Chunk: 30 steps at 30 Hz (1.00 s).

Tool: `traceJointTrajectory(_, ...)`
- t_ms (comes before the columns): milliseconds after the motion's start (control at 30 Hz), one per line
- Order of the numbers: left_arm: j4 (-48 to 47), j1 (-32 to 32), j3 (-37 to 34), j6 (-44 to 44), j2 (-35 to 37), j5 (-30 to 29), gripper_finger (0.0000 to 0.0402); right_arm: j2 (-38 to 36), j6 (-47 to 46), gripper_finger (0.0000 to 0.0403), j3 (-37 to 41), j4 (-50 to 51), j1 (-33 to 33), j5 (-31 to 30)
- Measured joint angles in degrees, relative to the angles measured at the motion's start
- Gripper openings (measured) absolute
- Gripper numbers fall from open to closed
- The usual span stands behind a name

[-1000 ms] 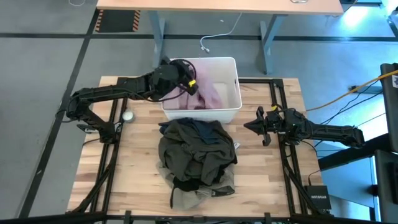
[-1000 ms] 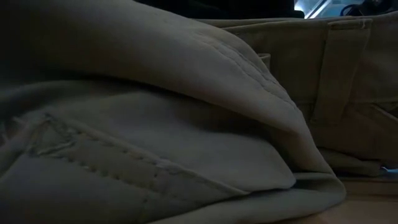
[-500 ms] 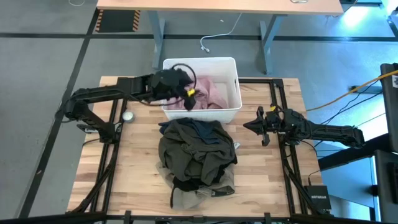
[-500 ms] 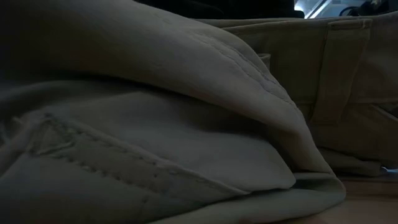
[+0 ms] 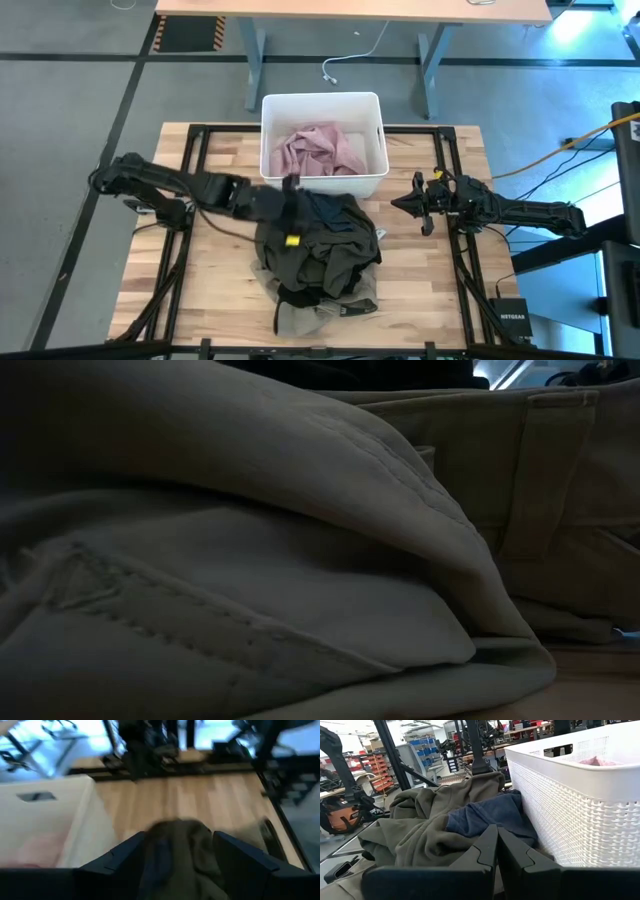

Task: Sort clothes
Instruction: Put the gray jacket into the white bin

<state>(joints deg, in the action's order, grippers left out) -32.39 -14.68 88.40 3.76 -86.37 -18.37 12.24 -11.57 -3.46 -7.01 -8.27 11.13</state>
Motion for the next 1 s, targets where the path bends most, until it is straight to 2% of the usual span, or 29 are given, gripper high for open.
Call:
traceJointTrajectory(200,-0.65,-3.03,-5.72,3.35,-0.81,-0.24,0.0224,-0.01,-0.06,0.0024,0.0,0.01,0.0,0.47)
traceJointTrajectory(433,-0.76,-3.03,-12.66,5.52,-3.74,-0.62,0.0224,0.0,0.04,0.0024,0.02,-0.04,0.0,-0.06)
traceJointTrajectory(667,0.16,-2.88,-16.19,10.09,-7.24,2.26,0.0224,0.01,0.29,0.0024,0.02,0.08,0.0,-0.1)
traceJointTrajectory(800,0.42,-2.75,-16.83,13.33,-9.08,6.89,0.0224,0.01,0.31,0.0024,0.02,0.71,0.0,-0.14)
traceJointTrajectory(1000,0.02,-2.79,-16.72,11.76,-13.24,6.75,0.0224,-0.01,0.31,0.0024,0.02,0.69,0.0,-0.17)
